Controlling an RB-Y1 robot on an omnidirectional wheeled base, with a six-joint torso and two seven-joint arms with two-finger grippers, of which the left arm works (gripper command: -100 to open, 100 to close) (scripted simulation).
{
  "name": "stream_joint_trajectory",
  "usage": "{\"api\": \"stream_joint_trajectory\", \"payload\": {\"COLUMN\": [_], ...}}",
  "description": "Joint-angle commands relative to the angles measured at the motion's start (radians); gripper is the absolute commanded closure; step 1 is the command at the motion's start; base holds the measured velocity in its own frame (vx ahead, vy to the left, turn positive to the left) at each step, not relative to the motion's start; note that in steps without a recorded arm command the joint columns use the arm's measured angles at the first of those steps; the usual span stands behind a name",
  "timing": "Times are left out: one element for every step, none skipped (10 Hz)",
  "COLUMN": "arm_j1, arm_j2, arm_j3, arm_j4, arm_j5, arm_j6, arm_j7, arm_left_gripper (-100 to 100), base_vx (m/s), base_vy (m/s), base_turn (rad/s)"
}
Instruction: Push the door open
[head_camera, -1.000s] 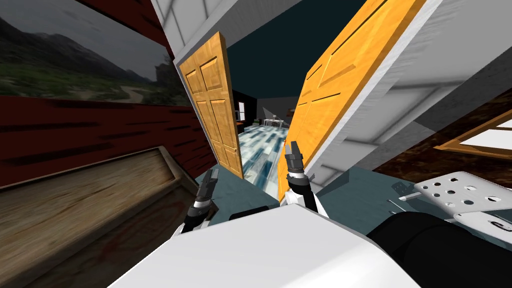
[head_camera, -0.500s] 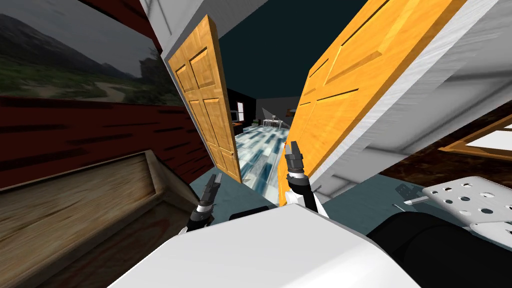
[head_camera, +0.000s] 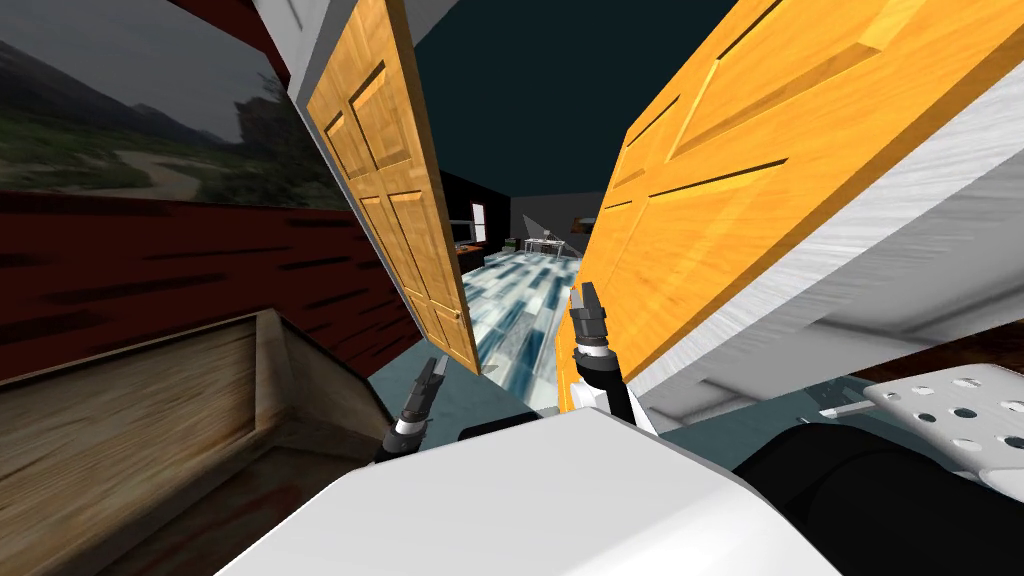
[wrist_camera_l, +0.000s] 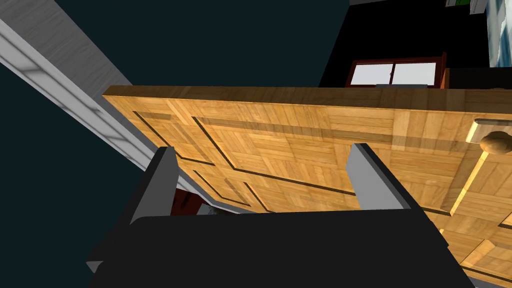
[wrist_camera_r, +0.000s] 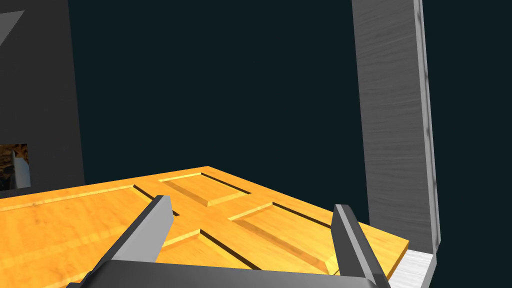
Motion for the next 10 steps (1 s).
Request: {"api": "stream_joint_trajectory", "payload": {"arm_j1": [-0.002, -0.004, -0.008, -0.009, -0.011, -0.013, -0.014, -0.016, -0.018, -0.019], "arm_j2": [0.011, 0.015, 0.023, 0.027, 0.031, 0.035, 0.039, 0.043, 0.048, 0.052], "arm_j3": [-0.012, -0.016, -0.024, -0.028, -0.032, -0.036, -0.04, -0.044, -0.048, -0.052], "arm_j4": [0.041, 0.058, 0.091, 0.107, 0.123, 0.14, 0.156, 0.172, 0.188, 0.204], "arm_j5": [-0.004, -0.005, -0.008, -0.009, -0.011, -0.012, -0.013, -0.015, -0.016, -0.017], "arm_j6": [-0.029, -0.04, -0.061, -0.072, -0.083, -0.093, -0.104, -0.115, -0.125, -0.136], "arm_j7": [0.011, 0.015, 0.022, 0.026, 0.03, 0.034, 0.037, 0.041, 0.045, 0.048], "arm_left_gripper": [-100, -100, -100, -100, -100, -100, -100, -100, -100, -100], "base_vx": [0.159, 0.148, 0.159, 0.15, 0.114, 0.109, 0.088, 0.09, 0.108, 0.099], "base_vy": [-0.046, -0.037, -0.032, -0.025, -0.035, -0.034, -0.019, -0.021, -0.019, -0.012], "base_turn": [-0.02, -0.012, -0.015, -0.012, -0.012, -0.009, -0.01, -0.012, -0.007, -0.005]}}
